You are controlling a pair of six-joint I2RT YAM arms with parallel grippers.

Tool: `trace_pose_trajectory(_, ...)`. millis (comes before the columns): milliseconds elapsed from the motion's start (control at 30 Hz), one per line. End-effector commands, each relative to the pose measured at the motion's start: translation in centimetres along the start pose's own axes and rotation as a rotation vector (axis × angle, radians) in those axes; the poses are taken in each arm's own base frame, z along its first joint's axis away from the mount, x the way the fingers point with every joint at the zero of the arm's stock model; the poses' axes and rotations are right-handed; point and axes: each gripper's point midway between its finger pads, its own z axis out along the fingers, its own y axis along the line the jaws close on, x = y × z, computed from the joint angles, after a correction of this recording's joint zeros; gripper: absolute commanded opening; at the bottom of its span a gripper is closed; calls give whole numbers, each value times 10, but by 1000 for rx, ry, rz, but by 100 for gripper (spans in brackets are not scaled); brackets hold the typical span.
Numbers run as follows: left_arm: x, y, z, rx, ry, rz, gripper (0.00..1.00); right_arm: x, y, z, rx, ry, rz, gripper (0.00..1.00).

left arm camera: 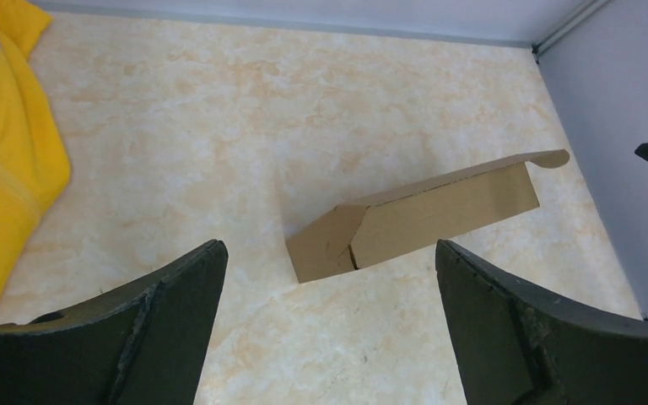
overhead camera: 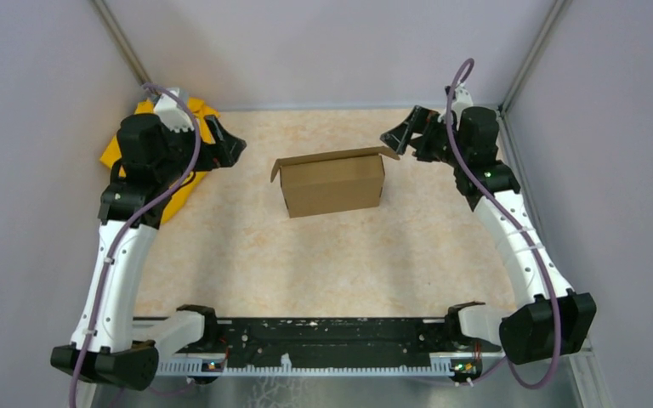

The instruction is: Fold the paper box

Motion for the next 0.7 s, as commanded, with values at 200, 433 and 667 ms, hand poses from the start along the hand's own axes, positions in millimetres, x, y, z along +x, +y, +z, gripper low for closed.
trace_pose_trajectory(200, 17, -20, 21, -68, 149, 131, 99, 1, -13, 3, 52, -73, 68, 99)
trace_pose_trajectory(433, 16, -23, 17, -100, 164, 230, 99, -10, 2, 0, -52, -182, 30, 99)
trace_pose_trajectory(667, 39, -62, 9, 134, 167, 108, 99, -39, 29, 0, -120, -146, -40, 99)
